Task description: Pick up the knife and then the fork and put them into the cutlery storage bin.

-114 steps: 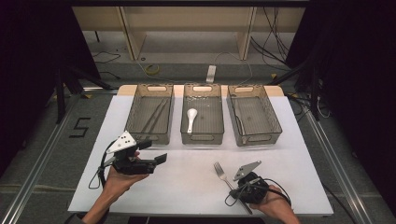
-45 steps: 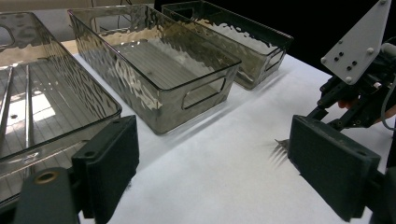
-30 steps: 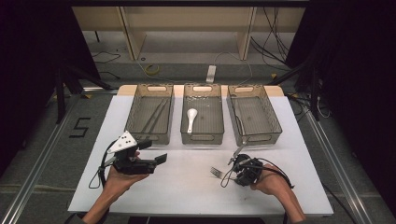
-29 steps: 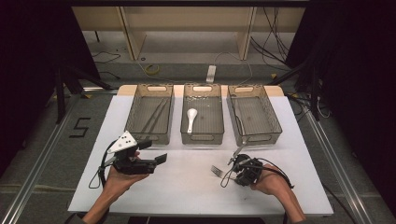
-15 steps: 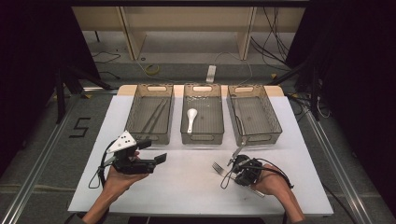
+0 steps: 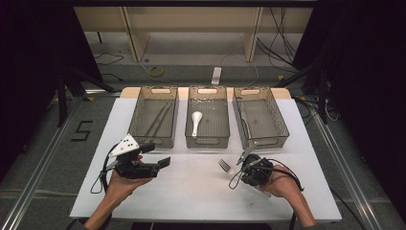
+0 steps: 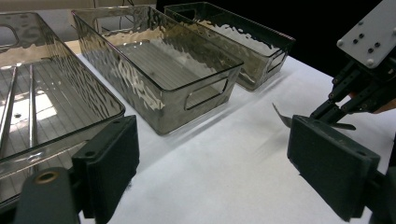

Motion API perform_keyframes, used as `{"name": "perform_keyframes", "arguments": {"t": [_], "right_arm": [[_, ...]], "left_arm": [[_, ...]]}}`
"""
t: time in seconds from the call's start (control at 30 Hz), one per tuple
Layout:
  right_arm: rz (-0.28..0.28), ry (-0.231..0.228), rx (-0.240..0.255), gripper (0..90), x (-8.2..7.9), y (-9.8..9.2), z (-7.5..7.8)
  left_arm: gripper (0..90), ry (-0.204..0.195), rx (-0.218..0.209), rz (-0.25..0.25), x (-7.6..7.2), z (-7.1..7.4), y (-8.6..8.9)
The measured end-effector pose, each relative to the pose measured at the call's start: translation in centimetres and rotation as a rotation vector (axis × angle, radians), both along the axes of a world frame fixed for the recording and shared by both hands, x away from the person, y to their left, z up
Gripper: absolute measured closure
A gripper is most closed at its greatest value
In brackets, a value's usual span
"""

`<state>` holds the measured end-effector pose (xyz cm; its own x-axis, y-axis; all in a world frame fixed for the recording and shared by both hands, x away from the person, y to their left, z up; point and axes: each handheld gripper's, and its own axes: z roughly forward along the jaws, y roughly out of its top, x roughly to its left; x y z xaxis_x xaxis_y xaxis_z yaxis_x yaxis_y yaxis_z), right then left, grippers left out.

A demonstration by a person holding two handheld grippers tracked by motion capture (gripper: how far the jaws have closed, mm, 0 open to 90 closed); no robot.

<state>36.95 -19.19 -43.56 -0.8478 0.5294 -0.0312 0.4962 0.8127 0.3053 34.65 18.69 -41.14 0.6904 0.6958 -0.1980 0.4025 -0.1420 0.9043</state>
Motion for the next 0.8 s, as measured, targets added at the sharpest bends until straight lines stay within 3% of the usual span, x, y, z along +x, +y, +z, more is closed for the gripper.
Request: {"name": "perform_keyframes", "arguments": {"t": [0.37,0.63,0.8], "right_arm": [[-0.031,-0.023,0.028,85.2,0.6,-0.4,0.6],[-0.066,-0.123,0.074,85.2,1.0,-1.1,2.0],[-0.101,-0.149,0.127,85.2,1.9,-1.7,3.1]], "left_arm": [[16.2,-0.001,0.002,-0.001,0.0,0.0,0.0],[16.2,-0.006,-0.011,0.006,0.0,0.1,0.1],[16.1,-0.008,-0.011,0.008,-0.1,0.1,0.1]]}}
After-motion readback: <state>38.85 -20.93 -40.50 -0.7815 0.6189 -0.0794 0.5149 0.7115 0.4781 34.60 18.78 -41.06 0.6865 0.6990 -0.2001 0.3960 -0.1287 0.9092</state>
